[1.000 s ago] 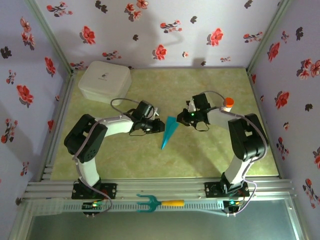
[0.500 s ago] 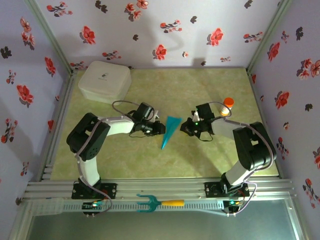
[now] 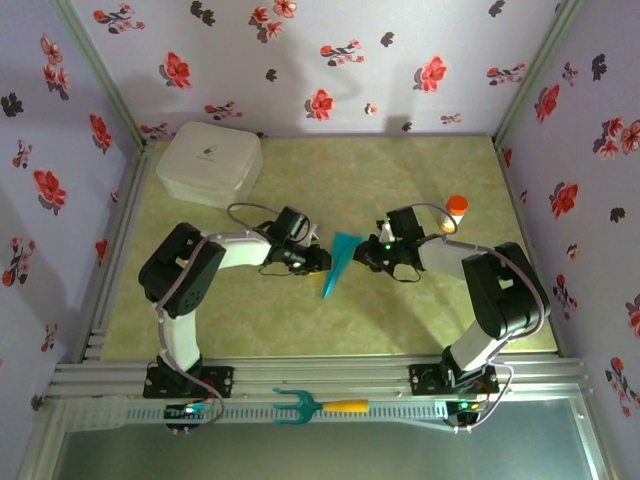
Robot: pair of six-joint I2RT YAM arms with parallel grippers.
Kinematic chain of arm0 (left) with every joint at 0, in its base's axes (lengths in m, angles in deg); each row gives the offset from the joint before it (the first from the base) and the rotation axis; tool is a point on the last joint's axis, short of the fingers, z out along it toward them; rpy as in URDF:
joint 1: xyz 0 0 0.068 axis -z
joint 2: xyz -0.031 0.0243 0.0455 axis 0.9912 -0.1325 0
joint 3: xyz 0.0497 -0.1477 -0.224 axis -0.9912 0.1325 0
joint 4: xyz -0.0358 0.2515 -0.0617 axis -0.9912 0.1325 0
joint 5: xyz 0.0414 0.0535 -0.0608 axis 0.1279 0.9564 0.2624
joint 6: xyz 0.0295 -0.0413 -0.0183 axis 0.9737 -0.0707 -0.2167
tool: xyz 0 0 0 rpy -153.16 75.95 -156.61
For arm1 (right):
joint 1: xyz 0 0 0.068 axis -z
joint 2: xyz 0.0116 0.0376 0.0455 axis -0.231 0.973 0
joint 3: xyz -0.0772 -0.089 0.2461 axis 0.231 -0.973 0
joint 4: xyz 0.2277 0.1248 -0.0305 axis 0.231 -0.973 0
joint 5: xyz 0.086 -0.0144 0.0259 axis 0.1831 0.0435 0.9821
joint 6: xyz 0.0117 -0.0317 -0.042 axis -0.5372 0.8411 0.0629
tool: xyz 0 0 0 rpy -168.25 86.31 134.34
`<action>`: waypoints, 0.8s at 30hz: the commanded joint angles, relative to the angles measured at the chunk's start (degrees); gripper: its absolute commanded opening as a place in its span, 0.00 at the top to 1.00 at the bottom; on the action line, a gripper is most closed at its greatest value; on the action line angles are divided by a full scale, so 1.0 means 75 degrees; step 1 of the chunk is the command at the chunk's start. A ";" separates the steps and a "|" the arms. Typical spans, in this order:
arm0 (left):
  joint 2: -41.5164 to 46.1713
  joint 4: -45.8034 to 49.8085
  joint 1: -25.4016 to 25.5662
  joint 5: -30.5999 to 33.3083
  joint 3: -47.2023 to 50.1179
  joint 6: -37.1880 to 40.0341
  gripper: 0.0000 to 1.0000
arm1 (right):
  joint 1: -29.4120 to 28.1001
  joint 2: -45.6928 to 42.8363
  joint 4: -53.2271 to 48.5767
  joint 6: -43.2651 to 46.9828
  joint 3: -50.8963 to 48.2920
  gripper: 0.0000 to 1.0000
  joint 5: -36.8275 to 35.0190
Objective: Fold a paper plane with a square sheet of paper (pick it up from the middle)
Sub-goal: Move a paper plane to the center of the table.
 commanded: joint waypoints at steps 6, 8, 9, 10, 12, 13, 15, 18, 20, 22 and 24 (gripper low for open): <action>-0.0434 0.0154 0.0147 -0.0614 -0.0424 0.0124 0.73 | -0.0146 0.0377 0.0017 -0.0034 -0.0049 0.84 0.0180; -0.0453 0.0156 0.0183 -0.0673 -0.0461 0.0148 0.73 | -0.0170 0.0406 0.0008 -0.0033 -0.0045 0.84 0.0166; -0.0470 0.0155 0.0184 -0.0702 -0.0479 0.0149 0.73 | -0.0191 0.0433 0.0002 -0.0025 -0.0049 0.84 0.0162; -0.0493 0.0154 0.0196 -0.0748 -0.0499 0.0170 0.73 | -0.0192 0.0452 0.0005 -0.0016 -0.0051 0.84 0.0157; -0.0544 0.0155 0.0208 -0.0814 -0.0549 0.0166 0.73 | -0.0199 0.0502 0.0001 -0.0010 -0.0033 0.84 0.0180; -0.0559 0.0132 0.0221 -0.0860 -0.0561 0.0162 0.73 | -0.0208 0.0523 0.0007 -0.0010 -0.0048 0.84 0.0170; -0.0588 0.0130 0.0253 -0.0902 -0.0581 0.0190 0.74 | -0.0217 0.0553 0.0031 0.0001 -0.0051 0.84 0.0177; -0.0641 0.0027 0.0289 -0.1012 -0.0601 0.0164 0.75 | -0.0229 0.0593 0.0044 -0.0010 -0.0050 0.84 0.0205; -0.0648 -0.0037 0.0313 -0.1033 -0.0614 0.0141 0.75 | -0.0240 0.0591 0.0074 -0.0022 -0.0050 0.84 0.0204; -0.0669 -0.0056 0.0325 -0.1066 -0.0625 0.0118 0.77 | -0.0240 0.0619 0.0053 -0.0022 -0.0036 0.84 0.0183; -0.0662 -0.0085 0.0335 -0.1083 -0.0634 0.0114 0.79 | -0.0240 0.0641 0.0066 -0.0031 -0.0045 0.84 0.0164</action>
